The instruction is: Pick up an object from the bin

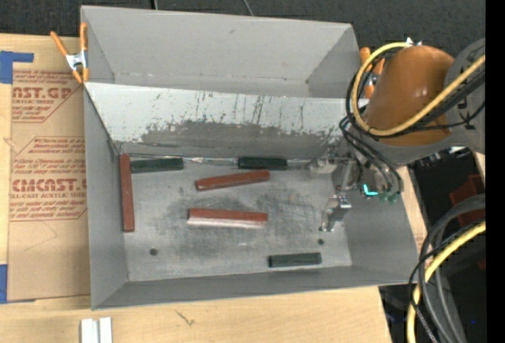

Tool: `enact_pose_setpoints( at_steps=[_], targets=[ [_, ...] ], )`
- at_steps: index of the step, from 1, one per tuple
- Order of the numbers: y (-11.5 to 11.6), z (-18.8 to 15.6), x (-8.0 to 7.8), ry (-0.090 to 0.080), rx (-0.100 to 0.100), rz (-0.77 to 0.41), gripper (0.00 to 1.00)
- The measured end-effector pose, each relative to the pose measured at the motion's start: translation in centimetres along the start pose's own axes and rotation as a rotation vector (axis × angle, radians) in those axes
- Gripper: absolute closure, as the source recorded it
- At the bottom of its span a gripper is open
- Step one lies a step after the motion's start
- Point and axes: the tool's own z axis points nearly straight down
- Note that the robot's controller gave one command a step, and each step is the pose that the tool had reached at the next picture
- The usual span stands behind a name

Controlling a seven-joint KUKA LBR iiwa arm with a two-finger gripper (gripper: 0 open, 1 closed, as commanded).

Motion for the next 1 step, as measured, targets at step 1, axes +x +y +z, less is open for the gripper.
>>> enact_pose_setpoints(
  at_steps=[1],
  targets=[
    [0.02, -0.37, -0.18, -0.007, 0.001, -0.001, 0.00]
  ],
)
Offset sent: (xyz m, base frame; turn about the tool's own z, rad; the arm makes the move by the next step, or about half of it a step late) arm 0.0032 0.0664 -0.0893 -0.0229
